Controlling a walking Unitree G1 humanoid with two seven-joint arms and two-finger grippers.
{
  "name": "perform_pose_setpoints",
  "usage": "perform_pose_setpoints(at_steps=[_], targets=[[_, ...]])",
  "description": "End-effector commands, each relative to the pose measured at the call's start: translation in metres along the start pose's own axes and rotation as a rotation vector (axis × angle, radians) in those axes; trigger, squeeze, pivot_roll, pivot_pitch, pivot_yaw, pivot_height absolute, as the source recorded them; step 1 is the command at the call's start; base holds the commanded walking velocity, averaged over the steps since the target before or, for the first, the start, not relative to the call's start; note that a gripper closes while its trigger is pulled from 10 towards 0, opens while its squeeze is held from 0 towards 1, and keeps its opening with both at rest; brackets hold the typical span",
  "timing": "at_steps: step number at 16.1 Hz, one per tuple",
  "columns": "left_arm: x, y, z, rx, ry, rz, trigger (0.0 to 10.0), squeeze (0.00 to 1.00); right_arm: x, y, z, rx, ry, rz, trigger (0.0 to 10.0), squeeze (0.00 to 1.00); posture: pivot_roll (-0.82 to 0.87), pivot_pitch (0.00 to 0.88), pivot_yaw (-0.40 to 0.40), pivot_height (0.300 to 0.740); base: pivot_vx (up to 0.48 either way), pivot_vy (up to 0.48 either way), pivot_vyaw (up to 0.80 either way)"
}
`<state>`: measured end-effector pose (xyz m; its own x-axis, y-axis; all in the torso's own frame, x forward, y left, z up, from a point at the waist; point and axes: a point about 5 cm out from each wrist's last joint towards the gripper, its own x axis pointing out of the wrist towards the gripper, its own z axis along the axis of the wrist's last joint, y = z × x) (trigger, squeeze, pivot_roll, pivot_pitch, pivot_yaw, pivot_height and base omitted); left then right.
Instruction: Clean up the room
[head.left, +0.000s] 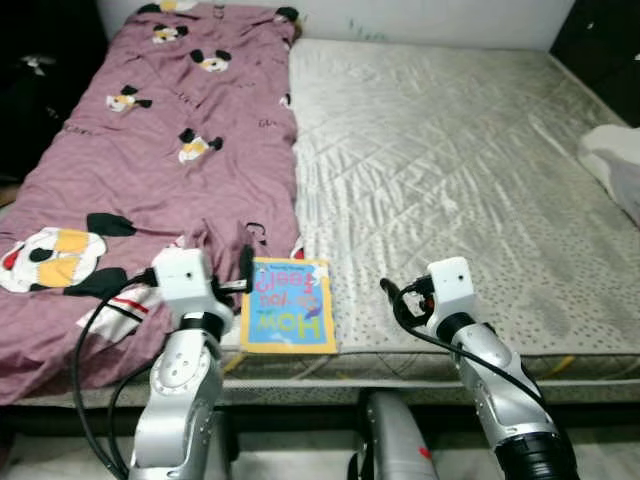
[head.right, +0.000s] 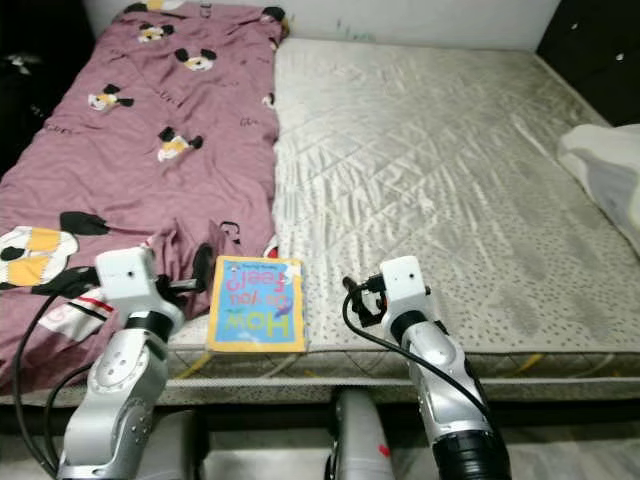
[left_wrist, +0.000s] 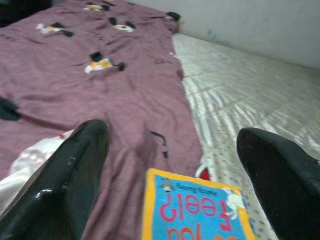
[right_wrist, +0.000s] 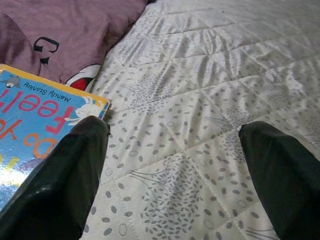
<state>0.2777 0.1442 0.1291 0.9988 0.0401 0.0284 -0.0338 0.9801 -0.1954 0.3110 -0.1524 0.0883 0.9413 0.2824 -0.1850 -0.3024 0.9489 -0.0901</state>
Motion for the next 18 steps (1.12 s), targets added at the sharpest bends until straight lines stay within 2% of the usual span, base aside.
perform_pose_setpoints(at_steps=[1,3,4,7,11,15,16,18], targets=[[-0.002,0.003,-0.004,0.002,0.025,0.026,10.0,0.00,0.001,0.004,0.002,-0.038,-0.015,0.015,10.0,0.00,0.01,0.117,-0.048,0.581,0.000,0.000,0.80],[-0.002,0.005,-0.007,0.017,0.039,0.050,10.0,0.00,0.001,0.004,0.001,-0.024,-0.009,0.017,10.0,0.00,0.01,0.117,-0.049,0.581,0.000,0.000,0.80],[-0.003,0.011,-0.011,0.037,0.065,0.088,10.0,0.00,0.001,0.003,-0.001,-0.016,0.003,0.013,10.0,0.00,0.00,0.114,-0.049,0.581,0.000,0.000,0.78],[-0.009,0.030,-0.017,0.042,0.108,0.140,10.0,0.00,0.001,-0.005,-0.006,-0.038,0.038,-0.008,10.0,0.00,0.00,0.114,-0.053,0.581,0.000,0.000,0.00],[-0.001,0.041,-0.021,0.059,0.147,0.155,10.0,0.00,-0.003,-0.010,-0.008,-0.060,0.042,-0.020,10.0,0.00,-0.02,0.114,-0.061,0.576,0.000,0.000,0.00],[0.007,0.036,-0.024,0.050,0.163,0.126,10.0,0.00,-0.011,-0.018,-0.009,-0.082,0.049,-0.042,10.0,0.00,-0.05,0.126,-0.066,0.561,0.000,0.000,0.00],[0.013,0.031,-0.023,0.052,0.158,0.091,10.0,0.00,-0.019,-0.026,-0.014,-0.085,0.064,-0.066,10.0,0.00,-0.06,0.134,-0.070,0.561,0.000,0.000,0.00],[0.017,0.032,-0.025,0.063,0.172,0.081,10.0,0.00,-0.026,-0.030,-0.016,-0.093,0.062,-0.086,10.0,0.00,-0.08,0.140,-0.075,0.561,0.000,0.000,0.00]])
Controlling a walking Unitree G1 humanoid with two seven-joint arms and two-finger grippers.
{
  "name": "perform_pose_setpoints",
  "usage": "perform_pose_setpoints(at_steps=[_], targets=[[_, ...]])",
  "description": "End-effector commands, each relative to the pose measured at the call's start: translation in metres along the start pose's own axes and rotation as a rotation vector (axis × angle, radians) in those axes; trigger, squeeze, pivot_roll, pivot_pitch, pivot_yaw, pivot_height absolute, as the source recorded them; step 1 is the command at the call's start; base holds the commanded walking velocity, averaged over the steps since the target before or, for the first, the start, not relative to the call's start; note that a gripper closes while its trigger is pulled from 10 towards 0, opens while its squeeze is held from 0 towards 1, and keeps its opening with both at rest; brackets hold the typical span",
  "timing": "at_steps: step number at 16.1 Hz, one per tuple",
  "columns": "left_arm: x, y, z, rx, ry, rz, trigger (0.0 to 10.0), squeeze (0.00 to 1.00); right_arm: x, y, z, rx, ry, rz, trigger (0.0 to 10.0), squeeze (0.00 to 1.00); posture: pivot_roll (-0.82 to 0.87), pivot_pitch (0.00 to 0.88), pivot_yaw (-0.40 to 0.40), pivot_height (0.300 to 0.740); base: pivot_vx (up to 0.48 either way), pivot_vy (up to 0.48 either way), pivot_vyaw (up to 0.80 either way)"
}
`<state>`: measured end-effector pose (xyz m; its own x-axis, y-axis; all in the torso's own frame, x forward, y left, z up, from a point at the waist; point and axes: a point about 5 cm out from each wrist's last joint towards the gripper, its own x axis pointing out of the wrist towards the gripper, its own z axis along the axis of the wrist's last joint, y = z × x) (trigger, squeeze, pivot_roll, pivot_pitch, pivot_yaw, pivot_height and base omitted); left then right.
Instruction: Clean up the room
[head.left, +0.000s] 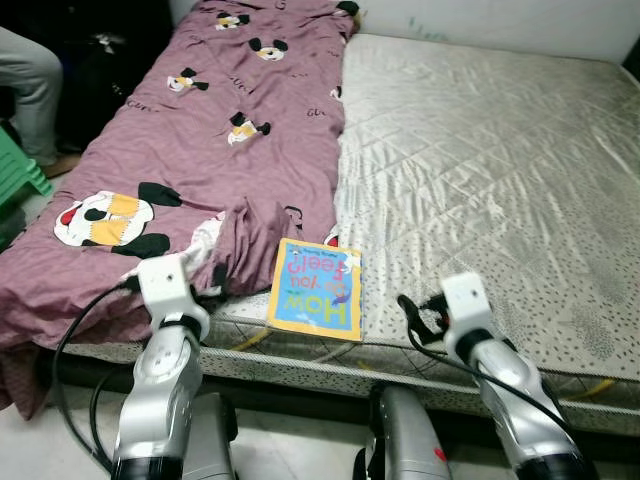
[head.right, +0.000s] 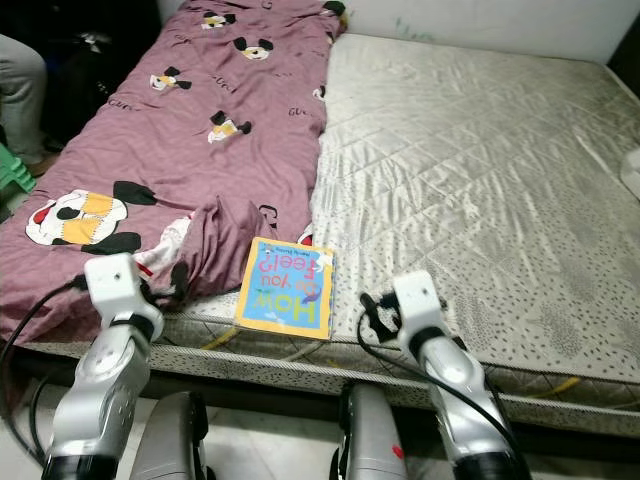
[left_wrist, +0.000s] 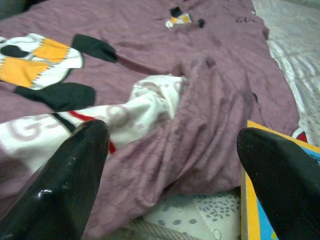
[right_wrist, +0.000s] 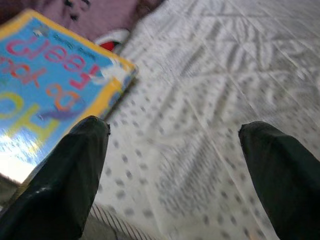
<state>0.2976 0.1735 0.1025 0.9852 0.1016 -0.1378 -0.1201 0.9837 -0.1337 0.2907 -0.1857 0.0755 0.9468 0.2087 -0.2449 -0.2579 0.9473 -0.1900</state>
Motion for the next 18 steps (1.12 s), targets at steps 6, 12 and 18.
perform_pose_setpoints(at_steps=[6,12,18], targets=[[0.014,-0.002,-0.002,-0.010,0.008,0.013,10.0,0.00,-0.014,-0.014,0.002,-0.032,0.009,-0.043,10.0,0.00,-0.12,0.151,-0.092,0.521,0.000,0.000,0.00],[0.034,-0.008,0.003,0.002,0.018,-0.047,10.0,0.00,-0.015,-0.016,0.004,-0.043,0.008,-0.043,10.0,0.00,-0.14,0.151,-0.103,0.521,0.000,0.000,0.00],[0.039,-0.029,0.010,0.008,-0.013,-0.171,10.0,0.00,-0.013,-0.014,0.008,-0.043,-0.014,-0.036,10.0,0.00,-0.14,0.140,-0.097,0.521,0.000,0.000,0.00]])
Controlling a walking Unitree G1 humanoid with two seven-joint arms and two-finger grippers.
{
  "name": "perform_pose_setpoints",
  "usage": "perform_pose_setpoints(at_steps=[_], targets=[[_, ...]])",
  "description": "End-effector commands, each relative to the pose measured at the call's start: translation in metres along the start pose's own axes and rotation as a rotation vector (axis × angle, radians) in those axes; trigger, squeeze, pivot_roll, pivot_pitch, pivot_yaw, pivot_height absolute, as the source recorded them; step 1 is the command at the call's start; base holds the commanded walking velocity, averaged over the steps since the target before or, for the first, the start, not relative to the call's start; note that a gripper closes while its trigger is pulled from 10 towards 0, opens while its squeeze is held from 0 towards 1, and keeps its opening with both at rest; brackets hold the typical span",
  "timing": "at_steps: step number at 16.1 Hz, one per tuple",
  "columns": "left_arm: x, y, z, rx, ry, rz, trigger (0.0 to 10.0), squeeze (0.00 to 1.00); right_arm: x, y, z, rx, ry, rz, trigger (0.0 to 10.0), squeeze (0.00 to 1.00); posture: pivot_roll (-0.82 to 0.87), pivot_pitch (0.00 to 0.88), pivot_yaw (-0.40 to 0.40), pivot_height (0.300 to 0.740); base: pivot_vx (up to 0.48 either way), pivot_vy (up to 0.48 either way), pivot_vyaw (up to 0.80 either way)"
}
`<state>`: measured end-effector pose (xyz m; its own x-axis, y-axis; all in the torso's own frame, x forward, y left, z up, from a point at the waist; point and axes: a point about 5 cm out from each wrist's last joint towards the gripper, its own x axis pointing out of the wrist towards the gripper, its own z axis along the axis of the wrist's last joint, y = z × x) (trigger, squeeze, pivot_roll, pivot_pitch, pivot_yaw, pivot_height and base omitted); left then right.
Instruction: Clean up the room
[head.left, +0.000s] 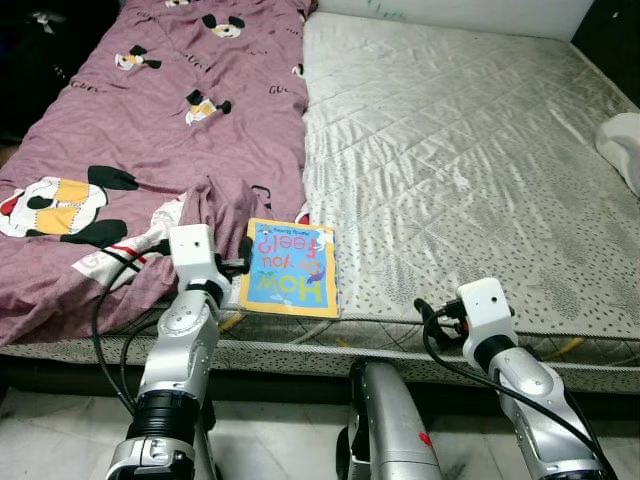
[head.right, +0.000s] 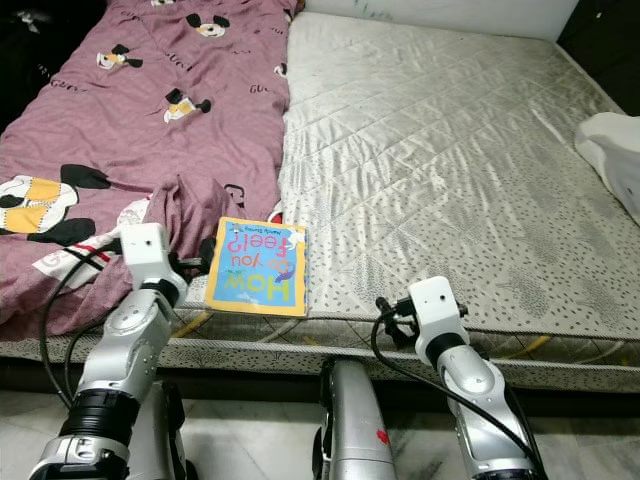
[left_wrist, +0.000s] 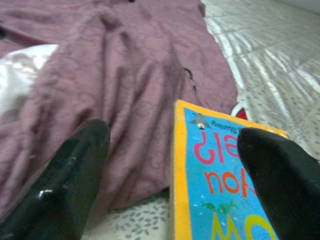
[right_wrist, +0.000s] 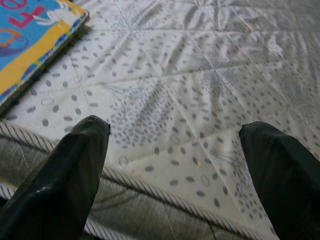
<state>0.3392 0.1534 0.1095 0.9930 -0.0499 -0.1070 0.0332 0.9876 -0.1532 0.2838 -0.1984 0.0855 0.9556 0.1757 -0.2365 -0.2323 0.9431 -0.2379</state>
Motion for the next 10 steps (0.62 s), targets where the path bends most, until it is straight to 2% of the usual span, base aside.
perform_pose_setpoints(at_steps=[1,3,7,10], targets=[[0.001,-0.004,0.001,0.013,-0.006,-0.024,10.0,0.00,-0.001,-0.002,0.002,0.001,-0.014,-0.002,10.0,0.00,-0.13,0.136,-0.097,0.521,0.000,0.000,0.00],[0.001,0.001,-0.009,-0.048,0.038,0.015,10.0,0.00,0.003,0.001,0.003,-0.005,-0.012,0.002,10.0,0.00,-0.13,0.133,-0.096,0.521,0.000,0.000,0.00],[0.004,0.010,-0.026,-0.088,0.126,-0.037,10.0,0.00,0.006,0.001,0.006,-0.023,-0.023,0.007,10.0,0.00,-0.13,0.128,-0.097,0.521,0.000,0.000,0.00],[0.007,0.007,-0.036,-0.107,0.176,-0.074,10.0,0.00,0.005,-0.002,0.014,-0.035,-0.048,-0.004,10.0,0.00,-0.16,0.120,-0.099,0.521,0.000,0.000,0.00]])
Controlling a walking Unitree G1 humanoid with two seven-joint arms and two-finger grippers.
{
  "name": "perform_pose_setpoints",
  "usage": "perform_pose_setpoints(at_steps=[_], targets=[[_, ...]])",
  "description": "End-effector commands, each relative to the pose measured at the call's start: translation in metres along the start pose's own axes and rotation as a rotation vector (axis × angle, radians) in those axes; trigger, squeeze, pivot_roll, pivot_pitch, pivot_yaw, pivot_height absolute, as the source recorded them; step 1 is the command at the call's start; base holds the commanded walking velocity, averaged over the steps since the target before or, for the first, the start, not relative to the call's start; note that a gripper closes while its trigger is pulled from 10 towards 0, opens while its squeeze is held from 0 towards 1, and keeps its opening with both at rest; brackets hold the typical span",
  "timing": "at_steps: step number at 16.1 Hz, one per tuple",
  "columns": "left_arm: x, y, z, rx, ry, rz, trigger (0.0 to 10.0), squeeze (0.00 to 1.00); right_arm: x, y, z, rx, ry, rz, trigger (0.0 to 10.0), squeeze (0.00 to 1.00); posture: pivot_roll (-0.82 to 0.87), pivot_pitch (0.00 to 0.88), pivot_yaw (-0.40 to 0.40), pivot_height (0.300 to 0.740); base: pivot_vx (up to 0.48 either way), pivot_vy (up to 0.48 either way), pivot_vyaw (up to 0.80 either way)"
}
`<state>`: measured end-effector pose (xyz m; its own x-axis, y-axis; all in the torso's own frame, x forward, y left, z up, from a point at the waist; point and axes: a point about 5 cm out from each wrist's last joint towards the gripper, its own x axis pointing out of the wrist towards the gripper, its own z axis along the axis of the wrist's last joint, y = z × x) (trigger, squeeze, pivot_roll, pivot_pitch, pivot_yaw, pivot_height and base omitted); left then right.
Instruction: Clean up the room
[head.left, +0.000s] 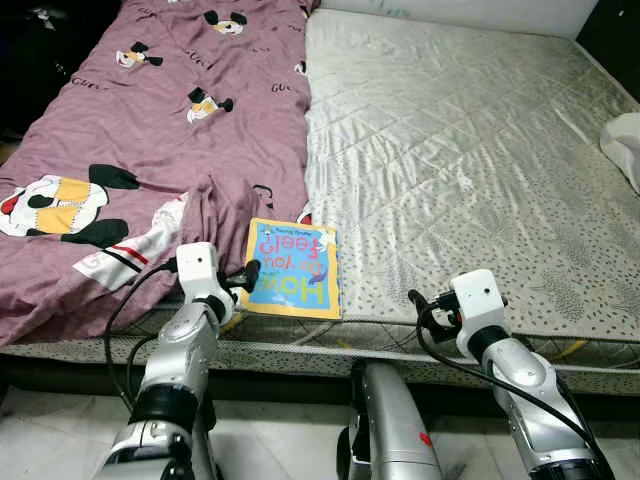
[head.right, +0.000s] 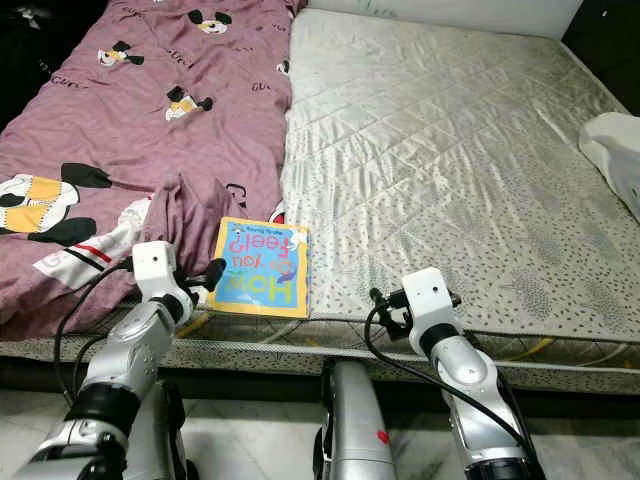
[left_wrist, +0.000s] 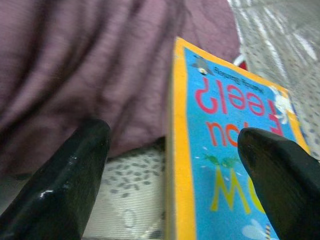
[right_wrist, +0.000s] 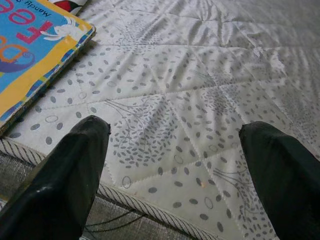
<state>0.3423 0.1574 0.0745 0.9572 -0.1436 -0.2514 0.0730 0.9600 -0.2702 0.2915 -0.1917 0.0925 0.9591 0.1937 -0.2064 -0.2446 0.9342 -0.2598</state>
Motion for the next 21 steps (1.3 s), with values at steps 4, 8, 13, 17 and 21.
perform_pose_setpoints(at_steps=[4,8,13,17,21], targets=[[0.004,-0.006,-0.020,-0.029,0.112,-0.017,10.0,0.00,-0.011,-0.014,0.018,0.011,-0.036,-0.023,10.0,0.00,-0.19,0.114,-0.114,0.521,0.000,0.000,0.00],[0.006,-0.015,-0.032,-0.092,0.192,-0.083,10.0,0.00,-0.051,-0.012,0.010,-0.019,0.015,0.056,10.0,0.00,-0.23,0.113,-0.133,0.521,0.000,0.000,0.00],[0.009,-0.023,-0.033,-0.178,0.263,-0.182,10.0,0.00,-0.054,-0.021,0.021,-0.040,0.016,0.000,10.0,0.00,-0.26,0.109,-0.130,0.521,0.000,0.000,0.00],[0.009,-0.032,-0.038,-0.228,0.329,-0.282,2.1,0.00,-0.052,-0.011,0.027,-0.010,-0.009,0.058,10.0,0.00,-0.26,0.110,-0.129,0.521,0.000,0.000,0.00],[0.006,-0.035,-0.044,-0.349,0.350,-0.308,0.0,0.00,-0.049,-0.014,0.029,-0.013,-0.010,0.048,10.0,0.00,-0.26,0.110,-0.124,0.521,0.000,0.000,0.00]])
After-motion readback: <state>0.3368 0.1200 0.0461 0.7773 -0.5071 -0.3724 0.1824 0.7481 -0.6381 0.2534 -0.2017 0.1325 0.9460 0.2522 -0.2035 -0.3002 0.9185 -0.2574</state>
